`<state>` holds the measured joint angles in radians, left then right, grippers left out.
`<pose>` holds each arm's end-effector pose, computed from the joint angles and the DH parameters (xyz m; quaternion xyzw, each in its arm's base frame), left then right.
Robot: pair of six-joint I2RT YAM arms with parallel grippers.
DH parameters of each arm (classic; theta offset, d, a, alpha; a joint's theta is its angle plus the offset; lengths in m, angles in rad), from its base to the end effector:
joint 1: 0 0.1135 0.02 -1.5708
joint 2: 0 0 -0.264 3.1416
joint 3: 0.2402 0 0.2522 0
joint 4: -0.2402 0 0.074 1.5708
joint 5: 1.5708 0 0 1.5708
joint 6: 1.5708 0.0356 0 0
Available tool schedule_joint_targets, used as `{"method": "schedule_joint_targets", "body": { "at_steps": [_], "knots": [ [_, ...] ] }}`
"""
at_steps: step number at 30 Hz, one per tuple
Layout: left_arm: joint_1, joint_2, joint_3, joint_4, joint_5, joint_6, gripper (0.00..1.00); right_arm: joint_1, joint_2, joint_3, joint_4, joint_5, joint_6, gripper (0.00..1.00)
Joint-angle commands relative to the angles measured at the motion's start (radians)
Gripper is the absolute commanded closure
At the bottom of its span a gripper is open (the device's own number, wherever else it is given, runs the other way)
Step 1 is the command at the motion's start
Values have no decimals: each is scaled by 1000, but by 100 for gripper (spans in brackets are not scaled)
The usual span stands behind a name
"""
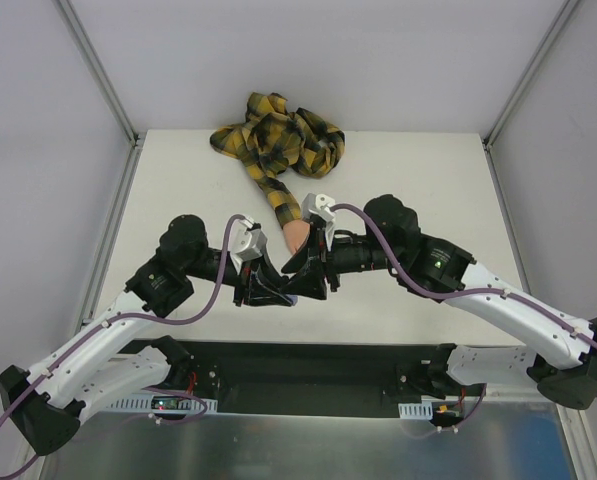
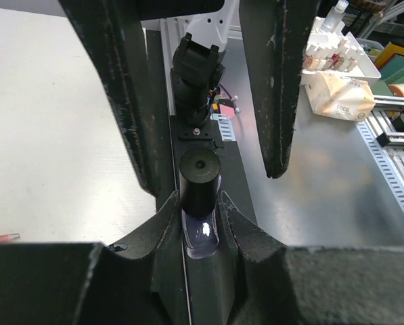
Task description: Paint the nails
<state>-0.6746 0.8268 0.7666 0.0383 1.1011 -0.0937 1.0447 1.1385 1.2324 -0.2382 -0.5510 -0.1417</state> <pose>0.1203 -0.1369 0.3509 0.5250 0.4789 -0.5701 0.4124 0.1099 0.2263 0.4209 -0.5544 0.5039 0.4598 0.4768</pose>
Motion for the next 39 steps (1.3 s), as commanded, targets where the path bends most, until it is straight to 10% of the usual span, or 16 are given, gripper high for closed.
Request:
{"method": "schedule_joint_targets", "body": {
  "at_steps": [1,11,15,18,22,25,32,39],
  "knots": [
    [-8,-28,22,61,36,-1,100,-5,-6,3,45,-56,4,55],
    [-8,-28,23,61,25,-5,100,-3,4,-16,80,-23,14,73],
    [-8,-49,19,61,-64,-1,100,20,-14,-31,74,58,17,99],
    [-3,-89,8,31,-287,25,100,136,-69,-77,68,424,-5,100],
    [4,-114,-3,0,-573,41,100,478,-21,-64,100,1458,-15,100],
    [6,-126,-10,0,-632,51,100,632,133,42,85,1800,-3,100],
    [6,-135,-10,-2,-586,74,100,611,93,67,43,1708,-4,100],
    [6,-97,11,-2,-290,80,100,448,-78,39,-53,1112,-102,41]
  ]
}}
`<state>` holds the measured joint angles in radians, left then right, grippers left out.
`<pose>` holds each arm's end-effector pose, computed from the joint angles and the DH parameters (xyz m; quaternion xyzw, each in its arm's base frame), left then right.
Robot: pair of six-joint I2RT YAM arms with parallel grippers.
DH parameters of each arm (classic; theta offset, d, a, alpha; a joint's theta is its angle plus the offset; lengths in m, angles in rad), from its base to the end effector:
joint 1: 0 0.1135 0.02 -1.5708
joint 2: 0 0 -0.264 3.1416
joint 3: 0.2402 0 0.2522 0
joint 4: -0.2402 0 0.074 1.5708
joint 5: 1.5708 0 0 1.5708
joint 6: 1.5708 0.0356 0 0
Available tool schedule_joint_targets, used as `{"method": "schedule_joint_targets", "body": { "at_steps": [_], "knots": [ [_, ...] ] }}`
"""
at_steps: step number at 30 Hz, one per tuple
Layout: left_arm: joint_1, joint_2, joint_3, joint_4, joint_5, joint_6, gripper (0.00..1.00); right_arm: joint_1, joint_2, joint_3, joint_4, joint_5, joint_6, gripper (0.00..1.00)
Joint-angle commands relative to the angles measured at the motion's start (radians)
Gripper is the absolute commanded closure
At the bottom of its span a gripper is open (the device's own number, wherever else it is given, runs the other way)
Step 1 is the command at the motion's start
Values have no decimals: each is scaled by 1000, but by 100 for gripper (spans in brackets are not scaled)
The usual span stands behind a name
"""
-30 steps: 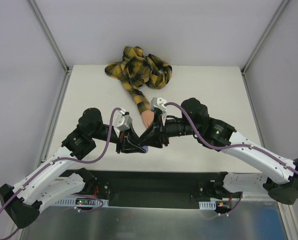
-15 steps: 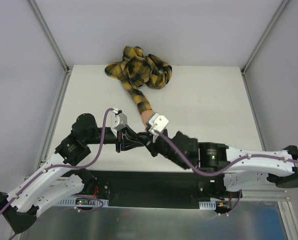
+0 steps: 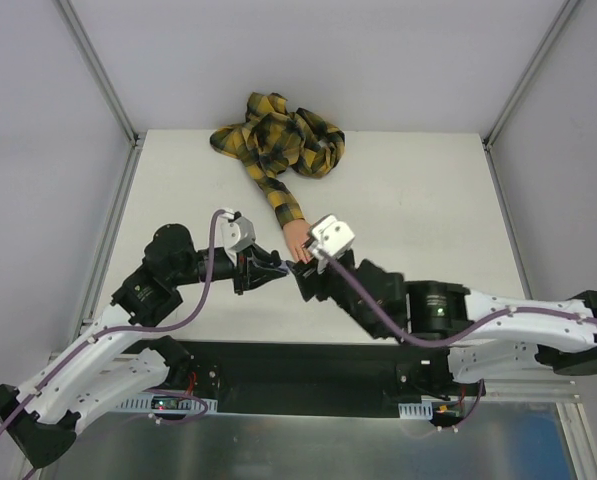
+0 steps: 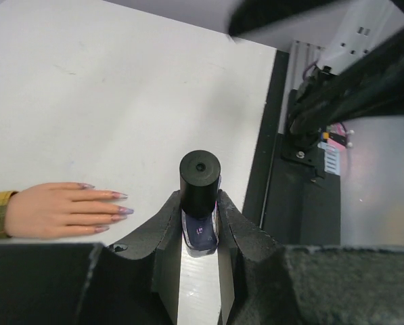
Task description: Paint the nails
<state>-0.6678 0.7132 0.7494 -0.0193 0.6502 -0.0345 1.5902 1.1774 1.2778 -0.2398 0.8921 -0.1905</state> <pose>0.1164 -0.1193 0.3568 0.4233 0.5604 -0.4427 0.5574 0.0228 0.2524 0.4282 -0.3511 0.6483 0.1322 0.6625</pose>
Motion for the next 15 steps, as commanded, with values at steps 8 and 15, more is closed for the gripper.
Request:
{"method": "schedule_joint_targets", "body": {
  "at_steps": [8,15],
  "knots": [
    [-3,100,59,80,517,-34,100,-468,-114,2,-50,-1295,-15,31],
    [-4,106,54,108,585,-61,100,-549,-32,-18,19,-1639,2,36]
  ]
}}
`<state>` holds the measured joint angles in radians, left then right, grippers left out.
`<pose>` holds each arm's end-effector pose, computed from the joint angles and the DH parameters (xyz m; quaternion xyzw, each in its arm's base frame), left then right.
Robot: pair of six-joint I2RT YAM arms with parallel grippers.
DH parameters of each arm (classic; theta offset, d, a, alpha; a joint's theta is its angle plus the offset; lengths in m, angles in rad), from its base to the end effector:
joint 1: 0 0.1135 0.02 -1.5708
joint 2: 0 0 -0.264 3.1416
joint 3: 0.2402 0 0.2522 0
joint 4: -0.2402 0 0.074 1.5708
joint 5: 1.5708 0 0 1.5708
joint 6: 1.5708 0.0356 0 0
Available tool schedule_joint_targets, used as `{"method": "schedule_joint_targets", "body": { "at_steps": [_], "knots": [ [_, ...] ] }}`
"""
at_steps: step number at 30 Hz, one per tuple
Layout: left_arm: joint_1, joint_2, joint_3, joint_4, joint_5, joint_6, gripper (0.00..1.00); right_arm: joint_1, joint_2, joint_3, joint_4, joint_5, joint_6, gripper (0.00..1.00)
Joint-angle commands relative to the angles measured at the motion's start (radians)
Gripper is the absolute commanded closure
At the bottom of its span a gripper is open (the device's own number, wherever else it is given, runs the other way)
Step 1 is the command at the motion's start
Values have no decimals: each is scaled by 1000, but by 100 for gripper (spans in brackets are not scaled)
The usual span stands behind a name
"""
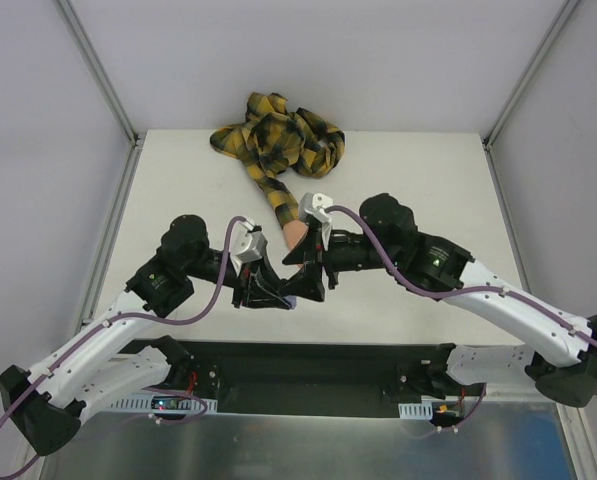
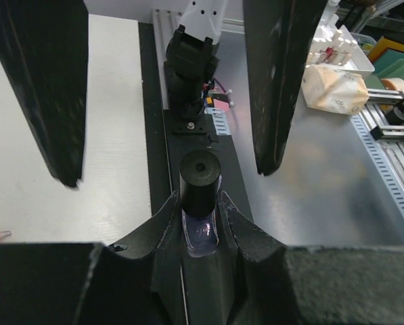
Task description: Paint the nails
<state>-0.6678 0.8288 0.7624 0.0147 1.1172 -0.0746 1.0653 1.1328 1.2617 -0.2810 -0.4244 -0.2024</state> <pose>0.1211 -0.1363 0.3471 0.5287 0.4814 -0.5700 0.4047 0.1075 0.2245 0.4274 -0.5498 0.5164 0.4114 0.5116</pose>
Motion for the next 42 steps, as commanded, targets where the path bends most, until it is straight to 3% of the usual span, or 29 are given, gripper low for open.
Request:
{"method": "schedule_joint_targets", "body": {
  "at_steps": [1,8,13,15,16,17,20,21,23,24,25,27,31,36,38,39,40,41,42],
  "knots": [
    [-4,-10,40,76,119,-22,100,-28,19,-5,72,-344,15,37],
    [-6,-13,41,80,121,-25,100,-47,65,-12,114,-415,43,61],
    [-6,-26,38,80,87,-22,100,-45,62,-34,126,-390,40,72],
    [-4,-37,35,80,41,-21,100,-45,48,-56,131,-349,37,83],
    [-4,-42,32,80,18,-17,100,-44,39,-67,132,-323,35,99],
    [-4,-57,31,80,-31,-14,100,-41,29,-94,134,-291,32,100],
    [4,-92,14,80,-141,-5,100,28,-57,-155,137,5,6,100],
    [8,-100,8,77,-243,-4,100,68,-95,-180,125,329,5,100],
    [14,-115,2,71,-365,-4,100,291,-105,-188,123,799,-3,100],
    [22,-114,3,47,-466,12,100,371,-94,-162,129,1184,14,100],
    [22,-106,8,33,-508,18,100,472,-32,-135,121,1295,38,100],
    [28,-99,12,11,-585,24,100,533,40,-35,51,1471,112,100],
    [30,-89,15,7,-548,30,100,539,142,27,19,1458,182,100],
    [30,-89,17,7,-510,41,100,515,59,7,31,1336,127,99],
    [30,-86,25,7,-433,41,100,472,10,7,-16,1250,123,76],
    [31,-85,26,7,-404,42,100,435,-7,5,-29,1130,92,68],
    [30,-79,29,7,-370,42,100,415,-22,4,-40,1062,77,54],
    [30,-76,31,7,-312,42,100,392,-36,-7,-50,985,58,48],
    [28,-71,34,8,-275,42,100,346,-66,-13,-50,810,41,43]
  ]
}}
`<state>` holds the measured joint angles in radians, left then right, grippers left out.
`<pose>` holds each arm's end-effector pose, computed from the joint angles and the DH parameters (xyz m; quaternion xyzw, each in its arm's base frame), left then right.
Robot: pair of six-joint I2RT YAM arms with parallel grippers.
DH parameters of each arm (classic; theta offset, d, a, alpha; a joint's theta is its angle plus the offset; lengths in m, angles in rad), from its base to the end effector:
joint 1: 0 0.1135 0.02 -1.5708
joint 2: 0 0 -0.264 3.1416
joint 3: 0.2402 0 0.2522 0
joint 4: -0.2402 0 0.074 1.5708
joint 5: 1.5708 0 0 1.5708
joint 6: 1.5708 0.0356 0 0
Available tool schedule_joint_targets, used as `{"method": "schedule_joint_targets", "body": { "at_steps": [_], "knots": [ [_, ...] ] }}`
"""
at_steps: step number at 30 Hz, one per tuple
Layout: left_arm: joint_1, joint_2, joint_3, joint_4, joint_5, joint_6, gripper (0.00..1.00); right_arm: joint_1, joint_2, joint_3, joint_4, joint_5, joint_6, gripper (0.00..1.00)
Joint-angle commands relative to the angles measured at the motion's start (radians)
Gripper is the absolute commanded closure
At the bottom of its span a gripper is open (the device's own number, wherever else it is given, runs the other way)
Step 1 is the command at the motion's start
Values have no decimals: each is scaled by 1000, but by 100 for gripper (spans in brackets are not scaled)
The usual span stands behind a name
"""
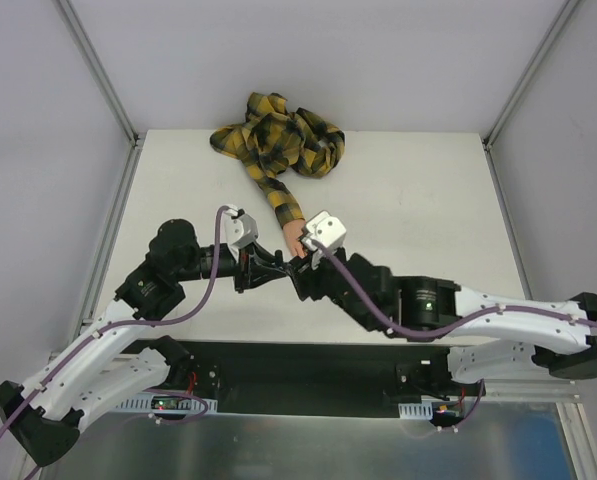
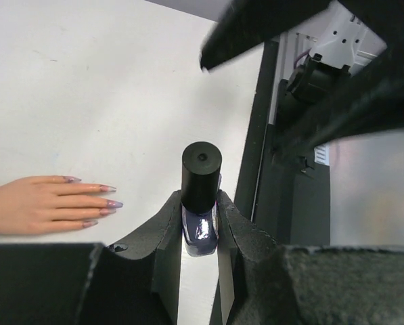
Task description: Paint the nails
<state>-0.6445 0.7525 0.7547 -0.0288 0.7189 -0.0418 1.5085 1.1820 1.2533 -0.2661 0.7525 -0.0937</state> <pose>0.1241 -0.1226 0.3518 0.4334 0.5676 -0.4570 0.5302 0.0404 0.2561 0.4157 -0.3536 0.6676 0.1680 0.6333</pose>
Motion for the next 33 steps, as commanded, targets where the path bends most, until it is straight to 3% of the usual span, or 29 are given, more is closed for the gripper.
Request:
{"method": "schedule_joint_targets", "body": {
  "at_steps": [1,2,6,11,17,23,25,28,30,31,33],
  "knots": [
    [5,17,44,50,151,10,100,-120,-128,-12,-62,-459,-104,33],
    [3,24,51,50,210,0,100,-143,-137,-24,-52,-633,-116,29],
    [-7,68,63,56,365,-20,100,-275,-141,-32,-22,-928,-136,25],
    [-24,70,58,78,427,-33,100,-396,-113,-41,30,-1235,-120,34],
    [-24,71,55,105,473,-56,100,-453,-68,-40,53,-1344,-121,40],
    [-24,67,52,107,447,-56,100,-462,-26,-38,84,-1426,-100,60],
    [-24,59,51,107,412,-56,100,-462,-19,-41,96,-1427,-86,67],
    [-24,41,46,107,354,-52,100,-461,-25,-55,108,-1377,-69,95],
    [-23,15,38,107,249,-44,100,-456,-60,-89,126,-1290,-49,100],
    [-23,4,31,104,203,-37,100,-446,-76,-109,140,-1130,-38,100],
    [-17,-24,23,90,35,-30,100,-310,-119,-138,128,-762,-63,100]
  ]
}}
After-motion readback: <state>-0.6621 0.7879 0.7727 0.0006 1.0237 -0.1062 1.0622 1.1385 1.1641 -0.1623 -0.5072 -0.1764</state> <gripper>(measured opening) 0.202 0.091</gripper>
